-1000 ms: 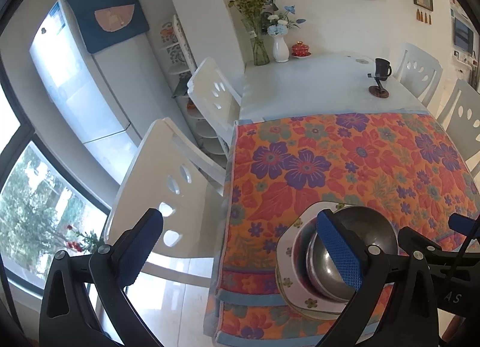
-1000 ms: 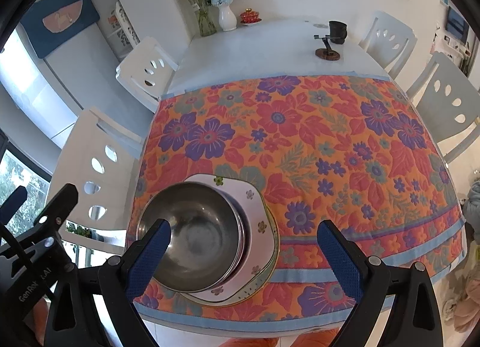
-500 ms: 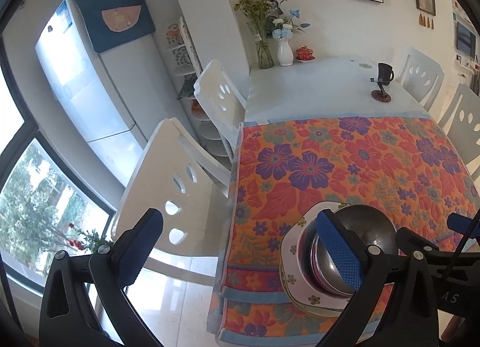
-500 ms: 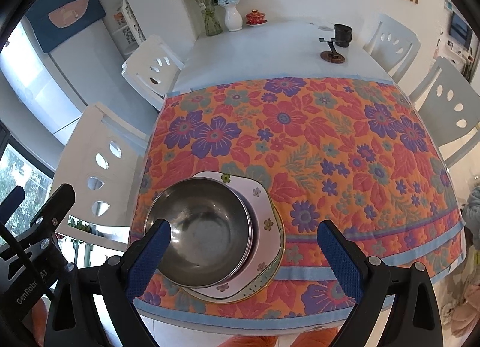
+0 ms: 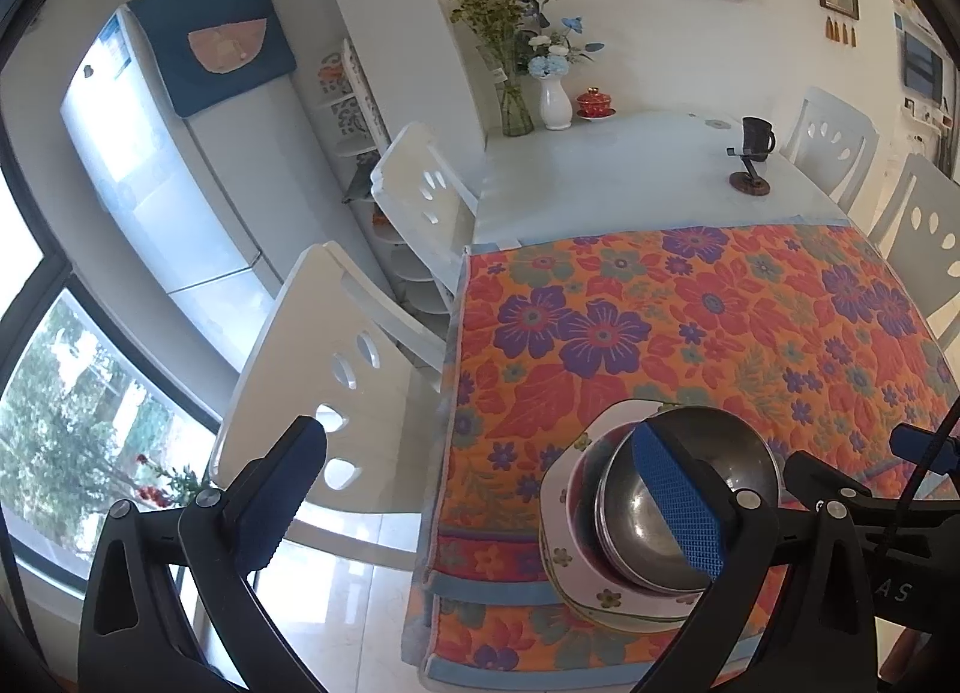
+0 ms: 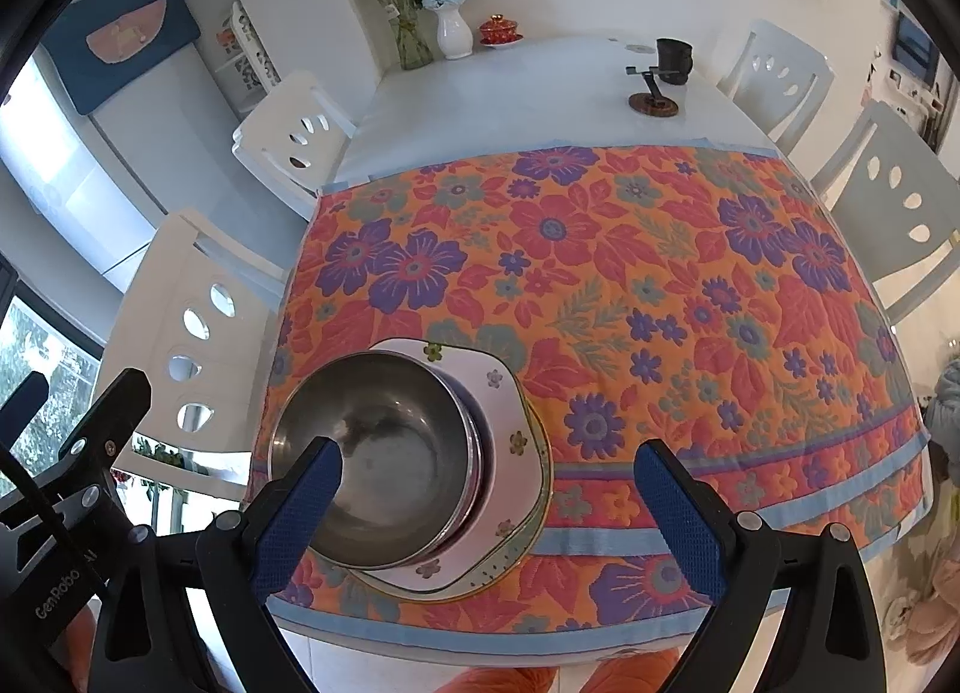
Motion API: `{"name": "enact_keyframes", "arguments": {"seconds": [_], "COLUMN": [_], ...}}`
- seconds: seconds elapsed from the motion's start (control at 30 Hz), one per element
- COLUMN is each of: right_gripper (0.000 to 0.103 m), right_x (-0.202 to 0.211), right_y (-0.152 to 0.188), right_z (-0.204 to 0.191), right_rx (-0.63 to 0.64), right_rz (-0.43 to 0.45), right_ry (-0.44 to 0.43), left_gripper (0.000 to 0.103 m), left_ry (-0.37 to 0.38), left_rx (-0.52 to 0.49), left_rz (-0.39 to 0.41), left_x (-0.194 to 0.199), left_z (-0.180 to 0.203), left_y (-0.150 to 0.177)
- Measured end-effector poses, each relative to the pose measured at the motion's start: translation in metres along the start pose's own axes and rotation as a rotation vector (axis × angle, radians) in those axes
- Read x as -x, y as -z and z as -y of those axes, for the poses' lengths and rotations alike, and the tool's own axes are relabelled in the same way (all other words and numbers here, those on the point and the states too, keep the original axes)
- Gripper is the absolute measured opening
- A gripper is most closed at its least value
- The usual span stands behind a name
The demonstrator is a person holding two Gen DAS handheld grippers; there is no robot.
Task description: Organize plates and bowls
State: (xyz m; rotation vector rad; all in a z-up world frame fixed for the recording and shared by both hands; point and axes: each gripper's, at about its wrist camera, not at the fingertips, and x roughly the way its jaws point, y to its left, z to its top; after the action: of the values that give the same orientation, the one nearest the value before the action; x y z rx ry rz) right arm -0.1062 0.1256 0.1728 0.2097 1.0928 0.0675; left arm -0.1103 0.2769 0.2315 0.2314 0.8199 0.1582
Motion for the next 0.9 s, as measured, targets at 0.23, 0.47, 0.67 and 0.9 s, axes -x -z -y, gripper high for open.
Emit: {"name": "enact_keyframes", "arguments": {"seconds": [0.23,0.47,0.67,0.9], "right_gripper": [0.097,0.097,0.097,0.097], "right_x": [0.005,0.006,0.011,0.004], "right_y": [-0.002,-0.004,-0.008,-0.01], "right_z": [0.005,-0.001,-0.001,0.005], "right_rx": [0.005,0.04,0.074,0.082], "right_rz": [0.023,0.035,0.072,0.041], "right_ry": [0.021,0.035,0.1,0.103], "left_gripper": [0.102,0.102,0.102,0.102], "left_ry": [0.045,-0.065,-0.012,-0.018], "left_rx": [0.033,-0.028,-0.001,0.001], "left_rz": [-0.009,0.022,-0.003,-0.018], "left_x": [-0.001,0.002,-0.004,-0.005], "left_z": [0.0,0.01,0.008,0.014], "left_y": [-0.002,-0.002,-0.003,-0.001]}}
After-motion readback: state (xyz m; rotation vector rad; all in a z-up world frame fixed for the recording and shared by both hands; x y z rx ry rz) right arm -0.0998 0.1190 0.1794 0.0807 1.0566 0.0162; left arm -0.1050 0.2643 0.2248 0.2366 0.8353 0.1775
